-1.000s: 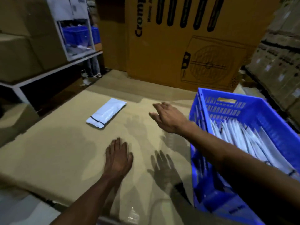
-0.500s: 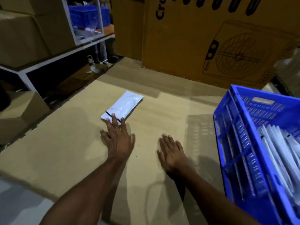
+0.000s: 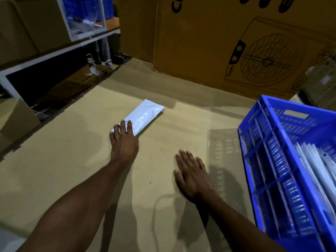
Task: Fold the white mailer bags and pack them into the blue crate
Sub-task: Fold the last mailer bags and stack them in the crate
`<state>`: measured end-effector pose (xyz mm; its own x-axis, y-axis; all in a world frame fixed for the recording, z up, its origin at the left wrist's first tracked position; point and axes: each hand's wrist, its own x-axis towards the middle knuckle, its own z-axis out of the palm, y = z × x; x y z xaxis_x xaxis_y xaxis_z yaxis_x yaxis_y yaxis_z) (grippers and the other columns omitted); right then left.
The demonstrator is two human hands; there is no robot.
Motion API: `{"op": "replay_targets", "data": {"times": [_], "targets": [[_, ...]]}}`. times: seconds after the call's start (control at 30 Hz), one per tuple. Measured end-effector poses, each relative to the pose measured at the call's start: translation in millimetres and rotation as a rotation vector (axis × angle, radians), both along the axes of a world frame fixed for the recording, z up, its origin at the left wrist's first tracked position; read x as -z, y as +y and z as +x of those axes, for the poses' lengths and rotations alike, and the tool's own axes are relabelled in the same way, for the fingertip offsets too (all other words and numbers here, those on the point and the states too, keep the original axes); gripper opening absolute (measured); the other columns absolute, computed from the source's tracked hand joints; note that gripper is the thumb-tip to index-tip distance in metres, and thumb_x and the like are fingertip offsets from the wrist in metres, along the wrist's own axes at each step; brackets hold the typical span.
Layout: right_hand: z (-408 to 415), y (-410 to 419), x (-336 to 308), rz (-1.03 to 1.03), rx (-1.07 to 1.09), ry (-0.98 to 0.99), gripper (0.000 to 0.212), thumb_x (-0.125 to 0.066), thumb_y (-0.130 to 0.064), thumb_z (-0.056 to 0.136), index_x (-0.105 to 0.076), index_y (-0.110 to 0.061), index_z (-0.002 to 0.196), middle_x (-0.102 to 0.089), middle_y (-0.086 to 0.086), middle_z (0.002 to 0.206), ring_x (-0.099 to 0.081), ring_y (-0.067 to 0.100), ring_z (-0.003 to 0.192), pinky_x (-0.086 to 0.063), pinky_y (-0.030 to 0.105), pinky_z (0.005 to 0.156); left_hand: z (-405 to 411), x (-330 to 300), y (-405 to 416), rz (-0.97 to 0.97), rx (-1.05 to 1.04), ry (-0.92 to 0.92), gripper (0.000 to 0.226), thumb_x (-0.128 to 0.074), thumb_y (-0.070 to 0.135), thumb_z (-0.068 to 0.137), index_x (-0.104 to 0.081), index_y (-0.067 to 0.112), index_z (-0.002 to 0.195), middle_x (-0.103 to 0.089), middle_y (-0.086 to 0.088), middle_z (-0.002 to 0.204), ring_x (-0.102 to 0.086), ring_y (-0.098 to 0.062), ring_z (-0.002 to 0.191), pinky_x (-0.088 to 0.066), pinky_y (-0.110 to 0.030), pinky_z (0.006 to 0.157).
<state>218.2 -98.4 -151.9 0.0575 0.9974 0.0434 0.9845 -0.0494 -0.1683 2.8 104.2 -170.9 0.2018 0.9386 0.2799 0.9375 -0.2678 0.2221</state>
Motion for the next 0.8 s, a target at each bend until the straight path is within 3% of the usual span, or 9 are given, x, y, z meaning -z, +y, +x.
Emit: {"op": "replay_targets", "data": {"times": [0.2,0.4,0.53,0.7,0.8], "targets": [[0.1,1.9,3.3,0.054,0.025,0.036,0.065,-0.032,-0.05,0.099,-0.023,-0.021,0.157,-0.014,-0.002,0.166,-0.008,0.014,0.153,-0.01,0.042,0.123,-1.6,1.0,-24.3,0.087,0.214,0.045,0.072,-0.066,0.019,0.084,-0.038,0.006,0.148,-0.04,-0.017,0.15,-0.043,-0.042,0.131,-0.038,-0.054,0.108],[-4.6,-4.8,0.6,0.274,0.071,0.075,0.069,-0.056,-0.036,0.091,-0.039,-0.001,0.147,-0.034,0.017,0.157,-0.03,0.03,0.147,-0.032,0.051,0.114,-3.5,3.5,-78.7,0.09,0.419,0.048,0.063,-0.041,0.033,0.094,-0.039,0.007,0.151,-0.04,-0.017,0.154,-0.041,-0.042,0.136,-0.038,-0.054,0.11],[-10.0,-26.0,-5.8,0.393,-0.007,-0.009,0.074,-0.062,-0.035,0.086,-0.039,-0.001,0.148,-0.03,0.015,0.159,-0.024,0.029,0.15,-0.024,0.054,0.117,-8.6,6.7,-112.0,0.105,0.546,0.025,0.059,-0.043,0.032,0.097,-0.041,0.007,0.15,-0.039,-0.018,0.156,-0.04,-0.043,0.139,-0.037,-0.053,0.111],[-7.8,-40.4,-14.3,0.309,-0.138,-0.176,0.068,-0.059,-0.031,0.088,-0.041,-0.004,0.148,-0.029,0.015,0.16,-0.023,0.031,0.15,-0.022,0.064,0.114,-17.0,6.4,-136.9,0.076,0.712,0.018,0.055,-0.038,0.041,0.104,-0.041,0.015,0.152,-0.032,-0.017,0.161,-0.029,-0.04,0.147,-0.03,-0.049,0.119],[-0.8,-34.2,-20.5,0.146,-0.239,-0.269,0.073,-0.053,-0.033,0.085,-0.035,-0.01,0.152,-0.026,0.009,0.162,-0.018,0.032,0.151,-0.018,0.069,0.113,-22.3,2.1,-147.7,0.059,0.749,0.011,0.054,-0.037,0.043,0.104,-0.041,0.019,0.152,-0.03,-0.016,0.162,-0.026,-0.037,0.149,-0.026,-0.044,0.121]]}}
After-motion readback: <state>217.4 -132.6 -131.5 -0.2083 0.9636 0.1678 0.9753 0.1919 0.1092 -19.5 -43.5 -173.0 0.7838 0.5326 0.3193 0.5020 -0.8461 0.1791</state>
